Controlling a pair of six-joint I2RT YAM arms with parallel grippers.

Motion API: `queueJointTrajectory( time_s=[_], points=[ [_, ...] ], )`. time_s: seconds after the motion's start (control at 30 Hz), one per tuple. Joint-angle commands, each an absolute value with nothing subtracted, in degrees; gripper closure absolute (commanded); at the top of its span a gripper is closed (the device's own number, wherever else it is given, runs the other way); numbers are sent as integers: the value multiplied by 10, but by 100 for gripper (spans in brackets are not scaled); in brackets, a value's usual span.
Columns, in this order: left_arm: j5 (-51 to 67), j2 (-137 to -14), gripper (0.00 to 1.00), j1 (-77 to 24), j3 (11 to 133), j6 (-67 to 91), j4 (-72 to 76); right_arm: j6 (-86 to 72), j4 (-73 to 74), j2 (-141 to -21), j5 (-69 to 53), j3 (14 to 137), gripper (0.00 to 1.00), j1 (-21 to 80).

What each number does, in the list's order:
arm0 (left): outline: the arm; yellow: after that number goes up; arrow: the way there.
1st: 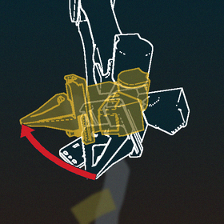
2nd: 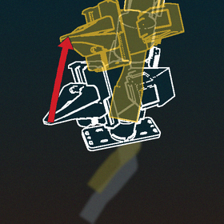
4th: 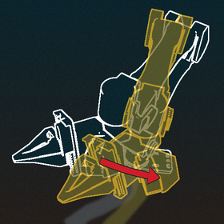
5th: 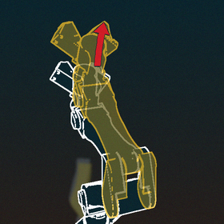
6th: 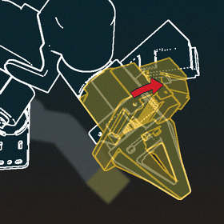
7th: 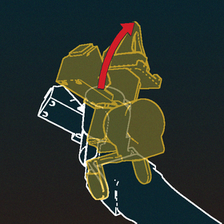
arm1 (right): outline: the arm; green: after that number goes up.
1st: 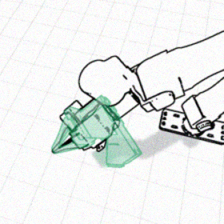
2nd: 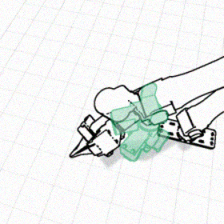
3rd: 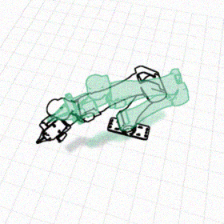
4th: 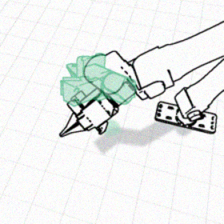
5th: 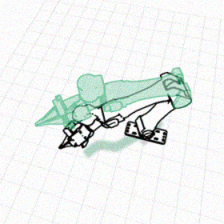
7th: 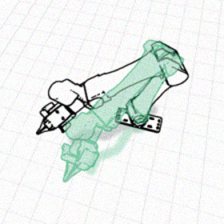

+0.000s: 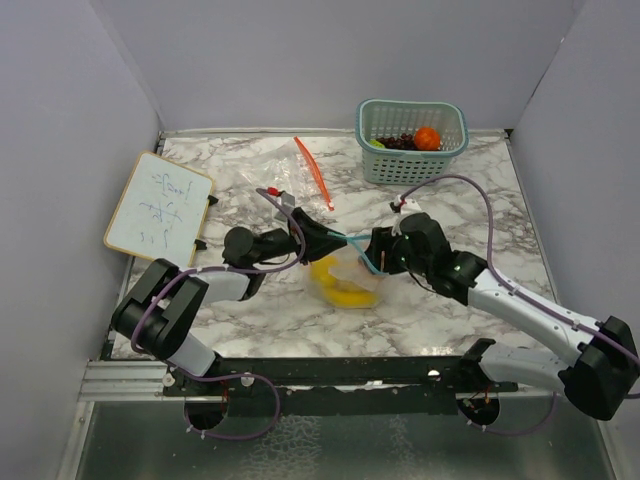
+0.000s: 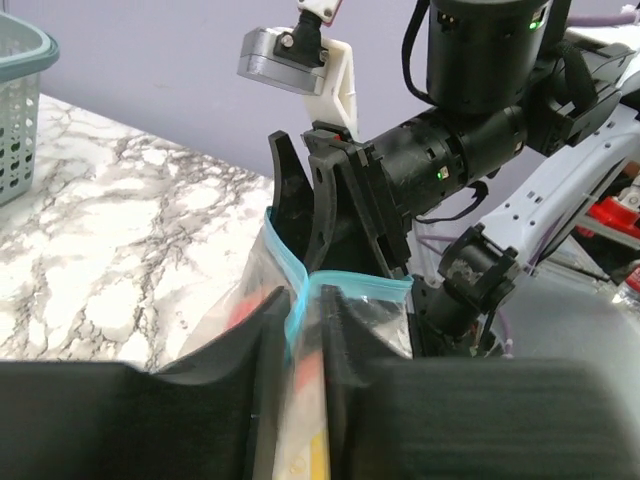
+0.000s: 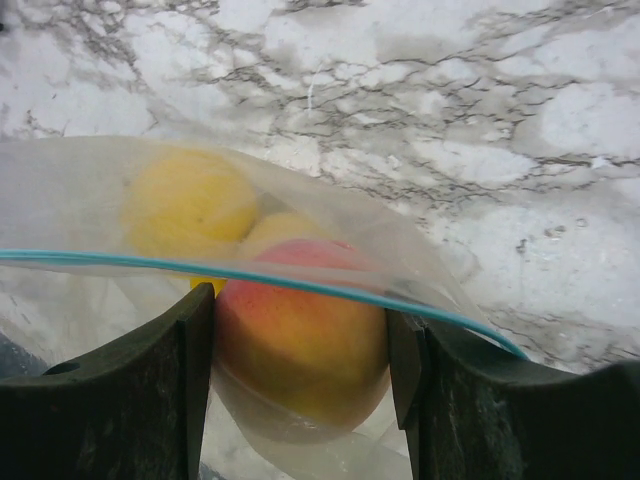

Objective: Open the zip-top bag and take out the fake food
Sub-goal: Pick up the fake fruit from the zipper food storage bag.

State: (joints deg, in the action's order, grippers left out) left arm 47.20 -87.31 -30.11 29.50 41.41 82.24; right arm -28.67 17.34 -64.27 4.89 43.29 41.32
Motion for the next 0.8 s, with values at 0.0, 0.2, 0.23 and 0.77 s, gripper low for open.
queueJointTrajectory(
  time_s=[0.0,0.2,0.23,0.77],
  points=[
    [459,-868,61,-291,301,421,887,-269,222,-617,114,459,66,407],
    [463,-865,1,-291,292,438,908,-258,230,-637,128,481,66,406],
    [461,-861,1,-291,288,435,905,-256,228,-638,130,482,66,405],
    [433,-893,21,-304,220,396,893,-215,229,-640,134,556,66,394]
  ],
)
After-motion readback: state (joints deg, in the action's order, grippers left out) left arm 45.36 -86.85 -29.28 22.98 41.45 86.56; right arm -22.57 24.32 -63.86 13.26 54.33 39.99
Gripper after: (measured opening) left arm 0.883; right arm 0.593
